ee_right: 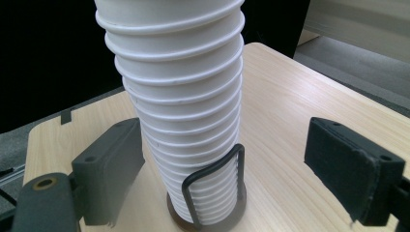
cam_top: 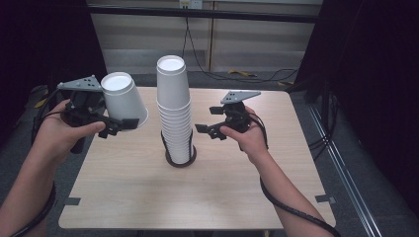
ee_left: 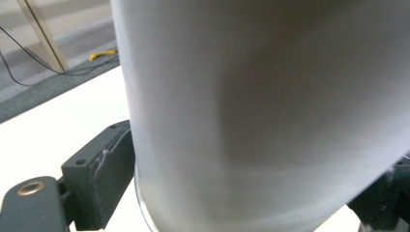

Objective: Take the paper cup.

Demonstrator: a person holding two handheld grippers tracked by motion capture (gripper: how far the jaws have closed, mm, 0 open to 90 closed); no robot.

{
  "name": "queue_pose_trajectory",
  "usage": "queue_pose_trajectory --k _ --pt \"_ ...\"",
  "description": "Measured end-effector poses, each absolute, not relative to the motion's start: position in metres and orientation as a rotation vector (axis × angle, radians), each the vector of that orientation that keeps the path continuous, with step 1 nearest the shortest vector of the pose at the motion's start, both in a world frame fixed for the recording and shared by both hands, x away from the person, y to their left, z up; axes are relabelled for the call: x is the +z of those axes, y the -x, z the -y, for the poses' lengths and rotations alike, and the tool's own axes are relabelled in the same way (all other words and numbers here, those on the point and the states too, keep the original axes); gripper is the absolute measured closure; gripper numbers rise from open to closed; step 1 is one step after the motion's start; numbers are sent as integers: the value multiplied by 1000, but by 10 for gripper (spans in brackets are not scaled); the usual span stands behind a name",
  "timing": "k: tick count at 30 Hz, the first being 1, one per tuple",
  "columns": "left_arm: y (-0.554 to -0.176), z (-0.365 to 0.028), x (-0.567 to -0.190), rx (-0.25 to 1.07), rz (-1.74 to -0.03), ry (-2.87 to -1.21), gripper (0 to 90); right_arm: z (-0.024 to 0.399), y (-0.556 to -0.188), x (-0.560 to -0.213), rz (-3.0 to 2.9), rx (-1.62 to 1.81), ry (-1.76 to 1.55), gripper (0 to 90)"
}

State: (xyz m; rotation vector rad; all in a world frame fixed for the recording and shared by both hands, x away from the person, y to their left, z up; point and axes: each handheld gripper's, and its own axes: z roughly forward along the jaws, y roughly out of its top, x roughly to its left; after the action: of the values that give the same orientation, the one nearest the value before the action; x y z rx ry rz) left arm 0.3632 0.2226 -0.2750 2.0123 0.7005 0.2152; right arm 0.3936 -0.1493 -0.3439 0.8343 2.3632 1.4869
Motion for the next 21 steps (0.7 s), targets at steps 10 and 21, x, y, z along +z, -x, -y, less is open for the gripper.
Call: queue_pose_trajectory --k 10,21 --pt "-350 -207 -289 165 -652 -2054 109 153 -389 -346 -2385 1471 -815 135" --pt "-339 -183 -304 84 -601 -2110 117 167 -383 -349 -2389 1473 -815 134"
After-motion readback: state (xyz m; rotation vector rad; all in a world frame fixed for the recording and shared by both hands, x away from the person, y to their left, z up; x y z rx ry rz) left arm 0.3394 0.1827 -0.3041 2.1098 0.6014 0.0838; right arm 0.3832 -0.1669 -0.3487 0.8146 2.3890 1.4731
